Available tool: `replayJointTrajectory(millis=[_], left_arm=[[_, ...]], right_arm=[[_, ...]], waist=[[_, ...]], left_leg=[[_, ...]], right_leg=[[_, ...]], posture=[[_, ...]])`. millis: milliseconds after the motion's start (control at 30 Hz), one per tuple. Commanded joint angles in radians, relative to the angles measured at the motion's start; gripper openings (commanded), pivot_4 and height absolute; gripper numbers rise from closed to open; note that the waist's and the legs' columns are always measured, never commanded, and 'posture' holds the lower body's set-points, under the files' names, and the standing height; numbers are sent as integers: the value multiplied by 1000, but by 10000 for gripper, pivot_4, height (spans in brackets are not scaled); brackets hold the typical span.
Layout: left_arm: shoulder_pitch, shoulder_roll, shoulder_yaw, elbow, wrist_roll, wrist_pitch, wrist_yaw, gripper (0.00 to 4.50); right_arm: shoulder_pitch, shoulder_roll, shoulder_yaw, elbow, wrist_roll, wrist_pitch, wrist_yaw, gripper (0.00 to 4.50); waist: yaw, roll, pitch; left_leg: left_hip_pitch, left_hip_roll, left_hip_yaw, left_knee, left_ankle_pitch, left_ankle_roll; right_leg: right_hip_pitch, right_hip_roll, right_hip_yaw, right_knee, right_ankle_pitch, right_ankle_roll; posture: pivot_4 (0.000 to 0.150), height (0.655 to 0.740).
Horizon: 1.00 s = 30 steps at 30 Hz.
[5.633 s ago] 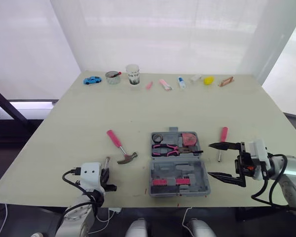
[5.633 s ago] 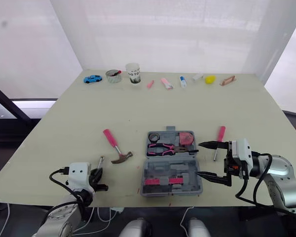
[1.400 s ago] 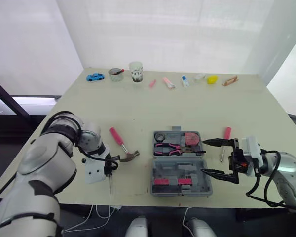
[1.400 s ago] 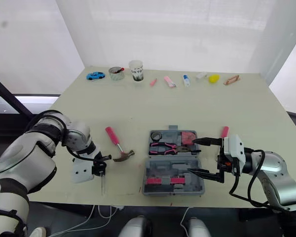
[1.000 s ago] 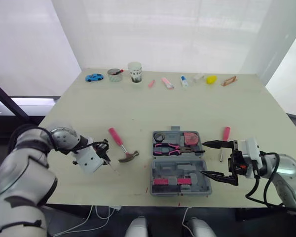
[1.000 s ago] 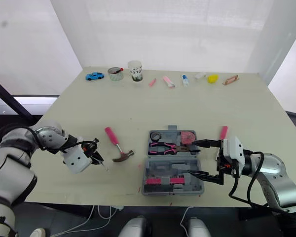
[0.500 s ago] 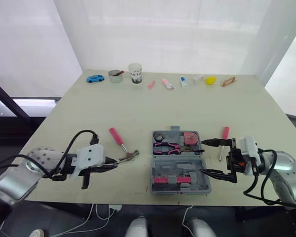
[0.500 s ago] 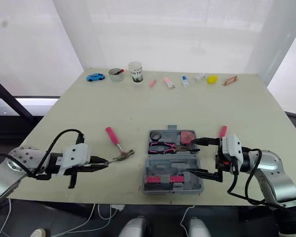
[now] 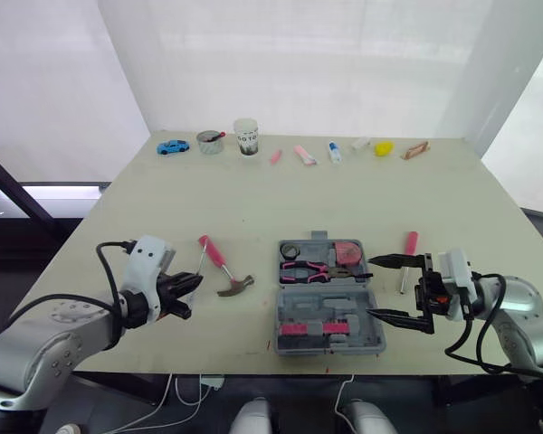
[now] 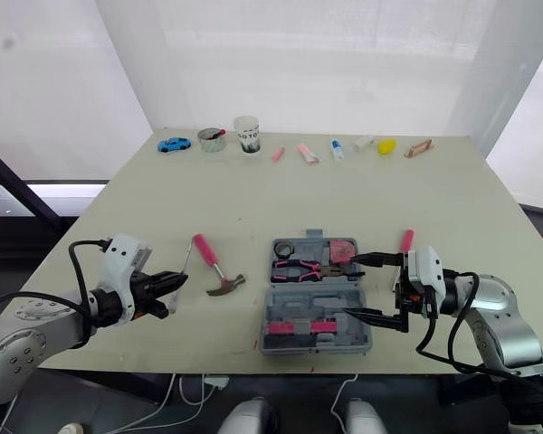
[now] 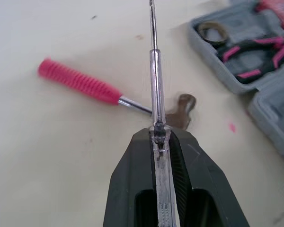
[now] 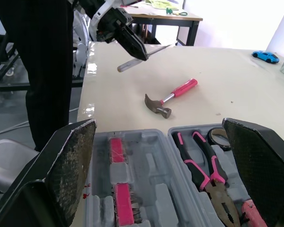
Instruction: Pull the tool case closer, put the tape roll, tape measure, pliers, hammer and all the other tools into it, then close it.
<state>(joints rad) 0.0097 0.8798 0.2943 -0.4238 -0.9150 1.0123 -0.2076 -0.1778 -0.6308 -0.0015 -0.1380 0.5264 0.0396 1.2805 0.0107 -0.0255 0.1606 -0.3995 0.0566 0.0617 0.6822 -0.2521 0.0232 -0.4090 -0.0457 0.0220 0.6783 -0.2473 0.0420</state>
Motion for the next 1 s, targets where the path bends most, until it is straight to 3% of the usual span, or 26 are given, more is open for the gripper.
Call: replayJointTrajectory(millis=[33, 200, 500, 1000], left_arm=[[-14, -49, 100, -25, -70, 115, 96, 341], [19, -47, 126, -22, -39, 220, 129, 341], [-58, -137, 125, 96, -27, 391, 166, 341], [-128, -144, -38, 226, 221, 274, 61, 341]], right_arm=[[-18, -3, -17, -4, 5, -20, 9, 45000], [-23, -5, -18, 8, -2, -28, 15, 45000], [-27, -16, -16, 5, -16, -28, 25, 45000], [-22, -17, -18, -9, -21, -29, 5, 45000]], waist=[[0, 0, 0], [0, 0, 0], [1, -1, 0], [3, 0, 0]], left_leg=[[0, 0, 0, 0, 0, 0], [0, 0, 1, 0, 0, 0], [0, -1, 1, -1, 0, 0], [1, -1, 0, -2, 0, 0]], right_leg=[[0, 0, 0, 0, 0, 0], [0, 0, 1, 0, 0, -1], [0, 0, 1, -1, 0, -1], [-1, -1, 1, -1, 0, -1]], posture=[[1500, 7400], [1500, 7400], [1500, 7400], [1500, 7400]])
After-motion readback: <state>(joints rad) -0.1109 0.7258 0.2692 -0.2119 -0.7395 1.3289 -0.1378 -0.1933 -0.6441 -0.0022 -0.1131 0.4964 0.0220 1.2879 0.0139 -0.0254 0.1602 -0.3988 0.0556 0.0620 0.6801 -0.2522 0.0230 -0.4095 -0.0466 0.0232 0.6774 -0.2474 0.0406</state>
